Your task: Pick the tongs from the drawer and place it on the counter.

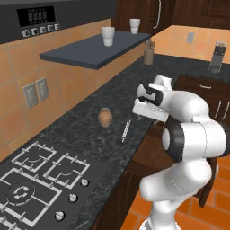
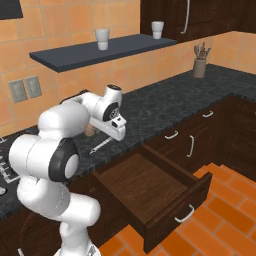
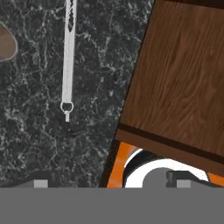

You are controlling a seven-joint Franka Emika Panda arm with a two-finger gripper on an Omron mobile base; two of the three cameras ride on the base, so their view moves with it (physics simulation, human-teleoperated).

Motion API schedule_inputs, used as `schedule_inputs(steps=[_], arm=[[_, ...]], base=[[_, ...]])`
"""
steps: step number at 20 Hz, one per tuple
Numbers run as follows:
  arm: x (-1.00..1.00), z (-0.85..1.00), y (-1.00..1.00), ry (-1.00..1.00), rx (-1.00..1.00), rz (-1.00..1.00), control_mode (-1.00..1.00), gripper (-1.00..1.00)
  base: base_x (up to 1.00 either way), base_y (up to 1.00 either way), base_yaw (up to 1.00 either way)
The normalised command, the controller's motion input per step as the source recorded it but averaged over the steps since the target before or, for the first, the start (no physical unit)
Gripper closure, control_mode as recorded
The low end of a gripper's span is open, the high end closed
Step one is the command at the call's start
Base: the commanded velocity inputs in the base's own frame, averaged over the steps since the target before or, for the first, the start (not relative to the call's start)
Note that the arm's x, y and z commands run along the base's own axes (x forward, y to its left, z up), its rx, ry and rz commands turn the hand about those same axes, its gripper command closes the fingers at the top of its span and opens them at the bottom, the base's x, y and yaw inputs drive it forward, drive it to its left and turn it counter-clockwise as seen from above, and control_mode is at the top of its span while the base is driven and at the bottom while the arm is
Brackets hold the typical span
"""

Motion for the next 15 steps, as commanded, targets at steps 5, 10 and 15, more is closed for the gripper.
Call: schedule_inputs(steps=[5,10,15], arm=[[-0.39,0.45,-1.0,-0.03,0.0,0.0,-1.0,-1.0],[-0.34,0.47,-0.98,-0.13,0.01,0.0,-1.0,-1.0],[-0.94,0.55,-0.12,-0.54,0.0,0.01,-1.0,-1.0]], base=[[0.0,0.0,0.0],[0.0,0.0,0.0],[0.0,0.0,0.0]])
